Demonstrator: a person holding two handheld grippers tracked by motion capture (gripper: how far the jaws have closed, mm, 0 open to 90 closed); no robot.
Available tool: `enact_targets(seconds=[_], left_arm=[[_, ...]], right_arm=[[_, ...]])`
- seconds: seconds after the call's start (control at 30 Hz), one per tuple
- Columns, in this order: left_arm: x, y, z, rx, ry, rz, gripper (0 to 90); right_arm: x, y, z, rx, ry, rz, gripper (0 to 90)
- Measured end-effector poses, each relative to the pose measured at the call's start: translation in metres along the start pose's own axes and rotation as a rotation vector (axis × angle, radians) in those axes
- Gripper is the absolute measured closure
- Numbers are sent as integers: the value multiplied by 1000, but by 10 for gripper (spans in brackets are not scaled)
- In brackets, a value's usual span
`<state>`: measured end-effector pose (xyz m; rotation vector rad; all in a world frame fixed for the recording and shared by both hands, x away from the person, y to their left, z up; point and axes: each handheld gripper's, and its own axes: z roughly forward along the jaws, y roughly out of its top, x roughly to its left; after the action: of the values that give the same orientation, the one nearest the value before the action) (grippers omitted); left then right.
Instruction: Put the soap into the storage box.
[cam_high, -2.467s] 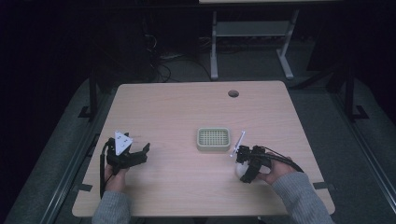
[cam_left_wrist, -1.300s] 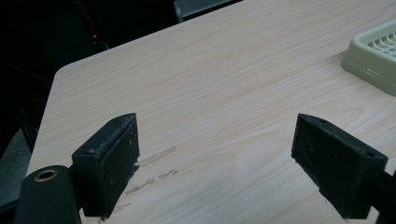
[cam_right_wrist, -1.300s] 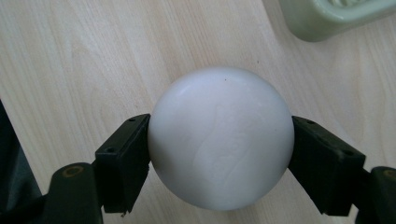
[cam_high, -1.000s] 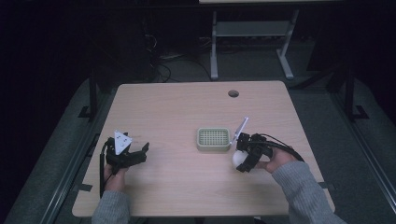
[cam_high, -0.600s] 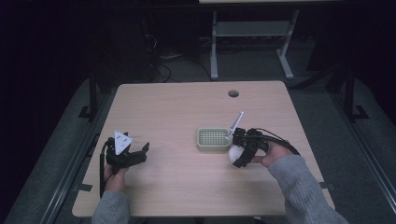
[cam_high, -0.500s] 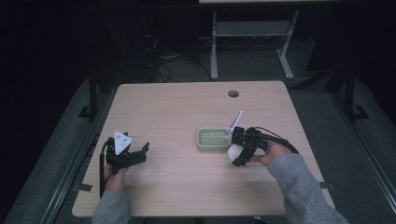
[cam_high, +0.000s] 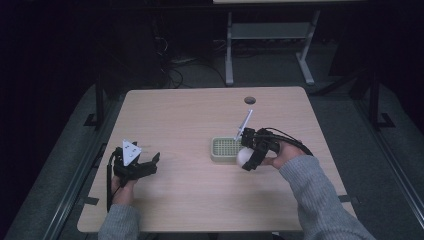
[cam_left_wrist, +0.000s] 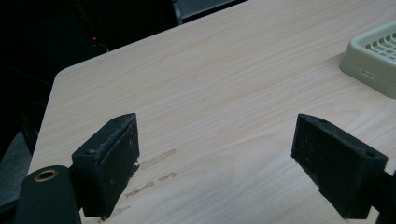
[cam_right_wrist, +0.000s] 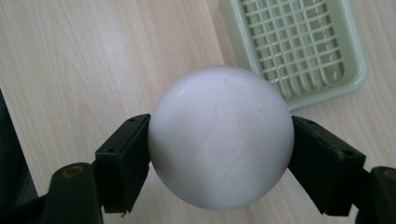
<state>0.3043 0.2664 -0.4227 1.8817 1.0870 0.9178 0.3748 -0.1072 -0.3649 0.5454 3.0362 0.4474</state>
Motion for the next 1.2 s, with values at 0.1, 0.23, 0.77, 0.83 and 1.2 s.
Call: enact_targets(seconds=[0.1, 0.23, 0.77, 0.83, 1.2], left_arm=[[1, 0, 0, -5, -1, -2, 148], [1, 0, 0, -5, 0, -5, 148], [1, 0, -1, 0, 4, 3, 148], [1, 0, -1, -1, 4, 2, 148], [0, 0, -1, -3, 3, 2, 148]], right_arm=[[-2, 6, 0, -2, 3, -4, 237], [-5, 10, 0, 0, 7, -9, 237], [-13, 27, 4, 6, 10, -21, 237], [-14, 29, 4, 3, 16, -23, 237], [-23, 44, 6, -8, 23, -23, 237]])
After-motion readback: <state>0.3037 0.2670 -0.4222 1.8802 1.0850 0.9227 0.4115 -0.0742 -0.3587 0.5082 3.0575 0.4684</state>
